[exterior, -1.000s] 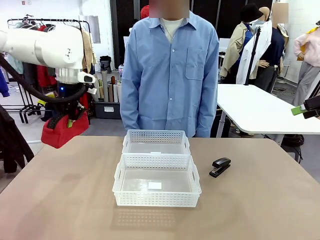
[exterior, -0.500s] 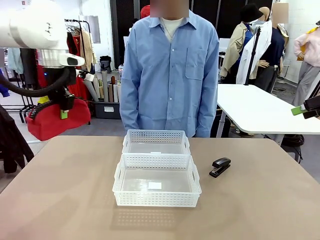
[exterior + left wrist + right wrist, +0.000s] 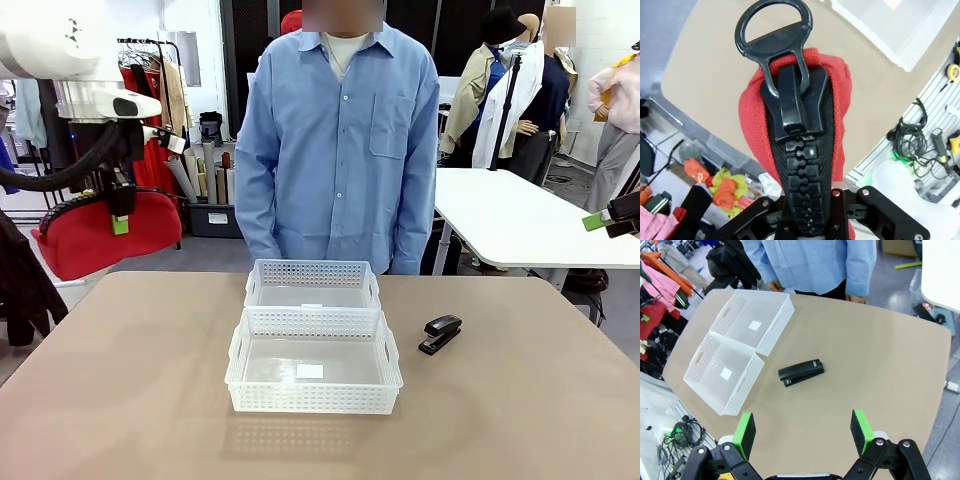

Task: Distribute items into two baskets.
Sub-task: Pick up the Pencil pouch that the person points to, then move the picked Pencil pouch towards the Organizing basket indicated by the person, stopping as directed.

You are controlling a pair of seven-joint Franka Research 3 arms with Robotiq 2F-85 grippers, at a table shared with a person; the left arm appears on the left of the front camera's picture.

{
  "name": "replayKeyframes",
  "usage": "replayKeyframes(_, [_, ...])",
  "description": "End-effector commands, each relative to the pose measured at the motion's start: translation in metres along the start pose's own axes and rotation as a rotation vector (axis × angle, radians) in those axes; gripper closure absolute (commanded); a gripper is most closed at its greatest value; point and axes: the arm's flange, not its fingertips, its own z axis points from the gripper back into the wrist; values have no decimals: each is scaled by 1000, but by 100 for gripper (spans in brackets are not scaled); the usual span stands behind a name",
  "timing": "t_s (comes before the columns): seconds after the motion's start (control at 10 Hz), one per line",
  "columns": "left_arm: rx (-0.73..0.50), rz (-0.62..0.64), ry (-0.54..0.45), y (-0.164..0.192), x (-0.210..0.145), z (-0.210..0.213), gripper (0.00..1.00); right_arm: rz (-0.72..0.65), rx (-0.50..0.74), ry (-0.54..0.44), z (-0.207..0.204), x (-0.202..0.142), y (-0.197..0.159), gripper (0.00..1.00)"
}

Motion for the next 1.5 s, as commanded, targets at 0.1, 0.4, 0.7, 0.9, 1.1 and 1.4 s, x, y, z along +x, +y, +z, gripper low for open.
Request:
replayKeyframes(0.1, [-3,-24,-86,-13,-23,8,100,3,9,-12,0,1,0,0])
replayKeyframes(0.4, [9,-2,-49,-15,-17,16,100,3,9,-12,0,1,0,0])
replayKeyframes(0.7, [9,-2,-49,-15,-17,16,100,3,9,-12,0,1,0,0])
replayKeyframes(0.9, [9,-2,-49,-15,-17,16,100,3,9,-12,0,1,0,0])
replayKeyframes(1.1, [9,-2,-49,-15,-17,16,100,3,9,-12,0,1,0,0])
replayKeyframes(1.4, [9,-2,-49,-15,-17,16,100,3,9,-12,0,1,0,0])
